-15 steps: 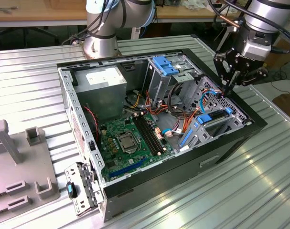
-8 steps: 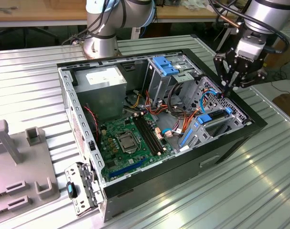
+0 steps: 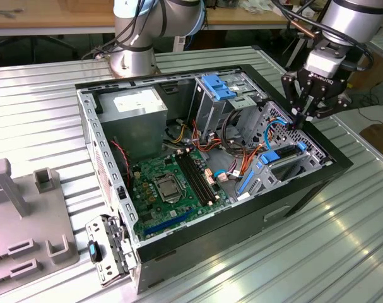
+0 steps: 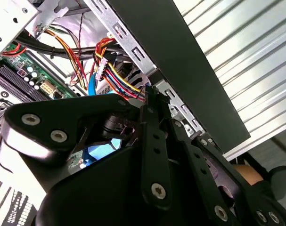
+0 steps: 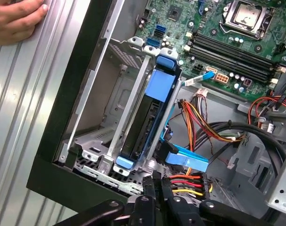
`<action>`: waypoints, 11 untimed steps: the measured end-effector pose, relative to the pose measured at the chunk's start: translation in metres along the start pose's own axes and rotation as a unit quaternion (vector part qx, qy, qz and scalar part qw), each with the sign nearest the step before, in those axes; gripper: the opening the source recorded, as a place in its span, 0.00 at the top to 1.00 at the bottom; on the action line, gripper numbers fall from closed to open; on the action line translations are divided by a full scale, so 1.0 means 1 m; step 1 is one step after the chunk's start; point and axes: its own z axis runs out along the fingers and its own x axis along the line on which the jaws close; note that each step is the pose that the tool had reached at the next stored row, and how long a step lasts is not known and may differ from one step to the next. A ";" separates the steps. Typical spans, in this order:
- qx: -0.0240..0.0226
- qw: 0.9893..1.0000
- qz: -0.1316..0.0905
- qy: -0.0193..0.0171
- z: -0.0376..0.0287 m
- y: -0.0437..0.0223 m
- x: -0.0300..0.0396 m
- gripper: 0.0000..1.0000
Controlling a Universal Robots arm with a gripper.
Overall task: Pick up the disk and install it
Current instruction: 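Insert the first disk wire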
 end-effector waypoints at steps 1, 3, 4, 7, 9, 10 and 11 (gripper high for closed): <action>-0.001 1.000 0.006 0.001 0.0003 0.0001 -0.0001 0.84; -0.002 1.000 0.017 0.002 0.0006 0.0003 -0.0002 0.84; -0.003 1.000 0.021 0.002 0.0007 0.0004 -0.0002 0.84; -0.004 0.999 0.033 0.003 0.0011 0.0007 -0.0004 0.84; -0.005 0.999 0.039 0.003 0.0013 0.0012 -0.0006 0.84; -0.005 0.999 0.042 0.003 0.0014 0.0015 -0.0007 0.84; -0.006 0.999 0.046 0.003 0.0013 0.0018 -0.0009 0.84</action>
